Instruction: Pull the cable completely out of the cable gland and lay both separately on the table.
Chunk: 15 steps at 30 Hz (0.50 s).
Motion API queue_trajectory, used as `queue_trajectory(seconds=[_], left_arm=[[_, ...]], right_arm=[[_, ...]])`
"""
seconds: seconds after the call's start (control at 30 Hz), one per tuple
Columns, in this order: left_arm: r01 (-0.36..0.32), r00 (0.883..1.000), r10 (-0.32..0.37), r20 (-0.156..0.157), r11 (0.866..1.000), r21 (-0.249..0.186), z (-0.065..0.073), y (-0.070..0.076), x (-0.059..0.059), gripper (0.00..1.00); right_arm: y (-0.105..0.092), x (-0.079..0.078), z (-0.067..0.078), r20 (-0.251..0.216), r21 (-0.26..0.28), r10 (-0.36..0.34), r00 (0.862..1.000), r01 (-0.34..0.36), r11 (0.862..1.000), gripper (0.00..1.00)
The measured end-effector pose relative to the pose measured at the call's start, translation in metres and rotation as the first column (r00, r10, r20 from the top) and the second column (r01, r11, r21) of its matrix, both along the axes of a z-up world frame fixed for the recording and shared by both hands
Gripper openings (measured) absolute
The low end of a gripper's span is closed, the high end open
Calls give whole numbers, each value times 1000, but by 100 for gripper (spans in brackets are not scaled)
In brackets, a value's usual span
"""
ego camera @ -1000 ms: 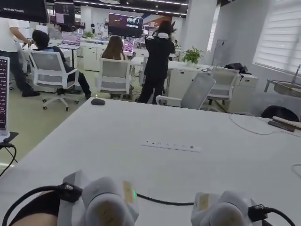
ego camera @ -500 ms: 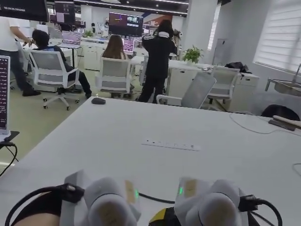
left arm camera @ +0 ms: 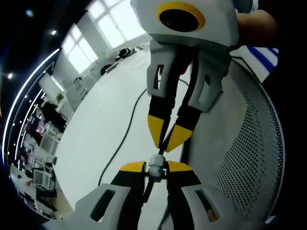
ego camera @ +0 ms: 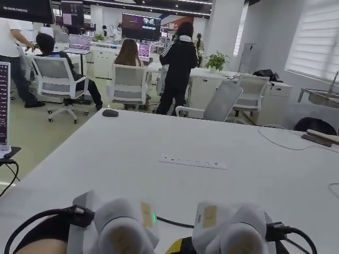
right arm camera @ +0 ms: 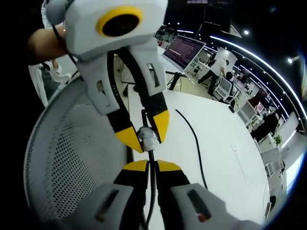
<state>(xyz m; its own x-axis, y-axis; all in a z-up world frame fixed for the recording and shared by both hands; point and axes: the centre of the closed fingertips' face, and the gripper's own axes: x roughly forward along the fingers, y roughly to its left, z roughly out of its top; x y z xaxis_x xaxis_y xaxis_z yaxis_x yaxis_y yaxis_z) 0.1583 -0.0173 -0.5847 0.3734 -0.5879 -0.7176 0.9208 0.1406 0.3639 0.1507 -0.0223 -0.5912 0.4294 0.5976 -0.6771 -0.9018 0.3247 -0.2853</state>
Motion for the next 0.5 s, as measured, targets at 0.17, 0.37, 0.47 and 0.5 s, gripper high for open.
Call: queue_trajectory(seconds=[0.17, 0.37, 0.47, 0.5], left_arm=[[-2, 1000, 2, 1, 1000, -5, 1, 1, 0, 17], [-9, 1000, 9, 3, 1000, -8, 2, 3, 1, 17], [-14, 1000, 14, -6, 1000, -23, 3, 3, 1, 17], [-13, 1000, 13, -3, 1000, -19, 3, 3, 1, 17]], right_arm=[[-11, 2, -8, -7, -37, -19, 1000, 19, 999, 4], [-27, 3, -19, -27, -93, -65, 998, 62, 994, 4], [-32, 2, -23, -34, -110, -76, 996, 72, 991, 4], [-31, 2, -23, -39, -106, -81, 996, 76, 991, 4]])
